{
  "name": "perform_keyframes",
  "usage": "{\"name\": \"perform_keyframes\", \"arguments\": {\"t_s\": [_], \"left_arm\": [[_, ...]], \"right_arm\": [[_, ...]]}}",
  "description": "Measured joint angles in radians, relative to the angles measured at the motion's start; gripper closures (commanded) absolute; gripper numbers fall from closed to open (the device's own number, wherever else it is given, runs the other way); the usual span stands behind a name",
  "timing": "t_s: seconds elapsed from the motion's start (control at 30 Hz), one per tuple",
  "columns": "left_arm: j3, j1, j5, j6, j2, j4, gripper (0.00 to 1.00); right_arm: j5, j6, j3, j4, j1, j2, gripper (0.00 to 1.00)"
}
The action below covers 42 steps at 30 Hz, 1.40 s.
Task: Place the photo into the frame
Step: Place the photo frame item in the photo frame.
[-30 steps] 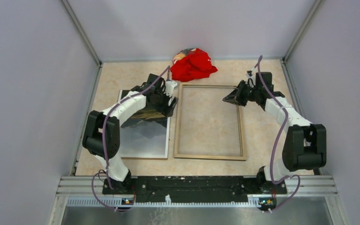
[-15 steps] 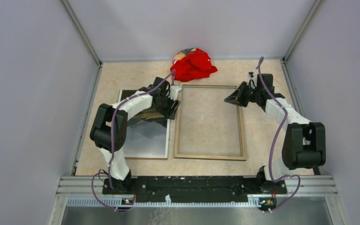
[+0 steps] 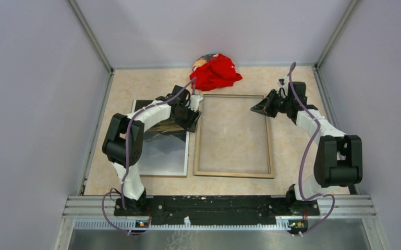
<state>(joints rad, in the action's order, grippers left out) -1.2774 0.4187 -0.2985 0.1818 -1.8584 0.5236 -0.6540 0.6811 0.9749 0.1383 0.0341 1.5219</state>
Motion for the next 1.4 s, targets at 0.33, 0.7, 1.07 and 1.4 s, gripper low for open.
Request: {"name": "perform_keyframes", "arguments": {"t_s": [0.33, 0.7, 1.07, 1.4], "left_arm": [[-0.015, 0.001, -0.005, 0.003, -0.008, 0.0, 0.56], [-0.023, 0.007, -0.012, 0.005, -0.048, 0.001, 0.65], [-0.05, 0.008, -0.014, 0.005, -0.063, 0.001, 0.65], [-0.05, 0.008, -0.019, 0.005, -0.065, 0.003, 0.65]], "right_arm": [[-0.012, -0.008, 0.0, -0.01, -0.024, 0.062, 1.0], [-0.032, -0.034, 0.001, -0.016, -0.026, 0.101, 1.0], [-0.05, -0.071, 0.028, 0.007, -0.026, 0.119, 1.0], [-0.074, -0.096, 0.072, 0.04, -0.026, 0.146, 1.0]]}}
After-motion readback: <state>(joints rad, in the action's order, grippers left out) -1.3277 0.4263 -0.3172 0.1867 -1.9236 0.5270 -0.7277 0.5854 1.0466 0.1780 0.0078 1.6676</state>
